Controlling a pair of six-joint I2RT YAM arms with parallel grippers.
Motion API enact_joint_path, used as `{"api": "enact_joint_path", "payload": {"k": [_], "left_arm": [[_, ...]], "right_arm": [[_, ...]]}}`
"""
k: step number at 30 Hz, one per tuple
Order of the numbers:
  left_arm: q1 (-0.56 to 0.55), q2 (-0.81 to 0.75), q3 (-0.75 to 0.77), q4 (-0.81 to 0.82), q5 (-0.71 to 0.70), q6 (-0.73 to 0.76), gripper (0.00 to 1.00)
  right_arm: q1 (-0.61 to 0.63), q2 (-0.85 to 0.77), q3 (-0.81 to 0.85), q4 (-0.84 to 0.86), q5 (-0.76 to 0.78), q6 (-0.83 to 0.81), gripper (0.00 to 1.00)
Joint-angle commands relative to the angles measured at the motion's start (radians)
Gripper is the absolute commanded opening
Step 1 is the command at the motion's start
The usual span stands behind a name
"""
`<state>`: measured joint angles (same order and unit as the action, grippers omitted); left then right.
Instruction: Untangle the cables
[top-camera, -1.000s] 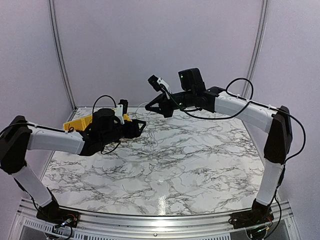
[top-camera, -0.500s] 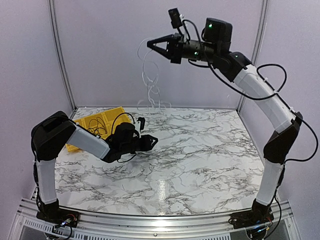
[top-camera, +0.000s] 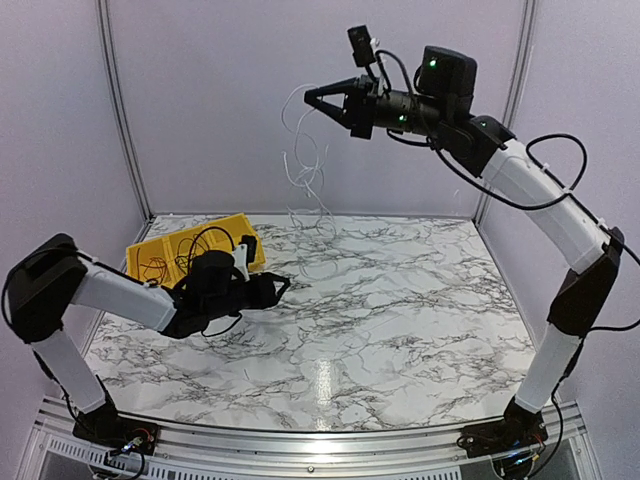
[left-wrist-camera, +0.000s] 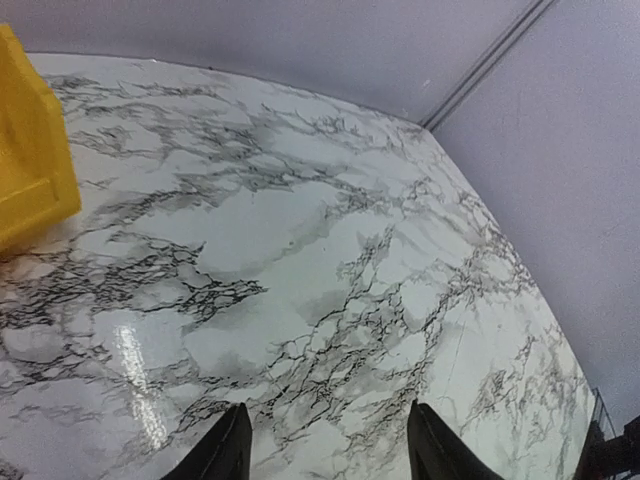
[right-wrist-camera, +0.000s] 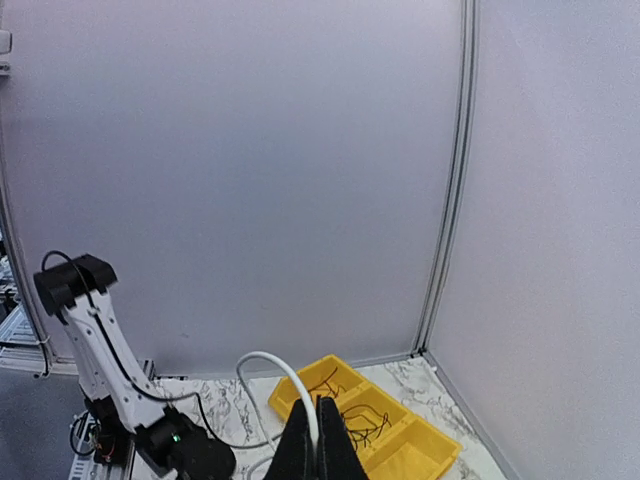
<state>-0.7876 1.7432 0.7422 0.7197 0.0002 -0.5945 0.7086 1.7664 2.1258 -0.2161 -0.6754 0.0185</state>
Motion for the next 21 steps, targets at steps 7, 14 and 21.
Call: {"api": "enact_joint_path", "payload": {"k": [7,14,21], "left_arm": [[-0.017,-0.486,-0.232,-0.168,-0.201,0.111,0.62],[-0.047,-0.511,-0.159,-0.162,-0.097,0.279,0.68],[-0.048,-0.306,-0.004,-0.152,-0.135,0.313,0.72]], "right_arm": [[-0.004,-0.004,-0.299,-0.023,0.037,-0.012,0.00],[-0.003,0.060,-0.357,-0.038,0.090,0.004,0.00],[-0.003,0.110,-0.347,-0.034,0.080,0.021,0.00]]}}
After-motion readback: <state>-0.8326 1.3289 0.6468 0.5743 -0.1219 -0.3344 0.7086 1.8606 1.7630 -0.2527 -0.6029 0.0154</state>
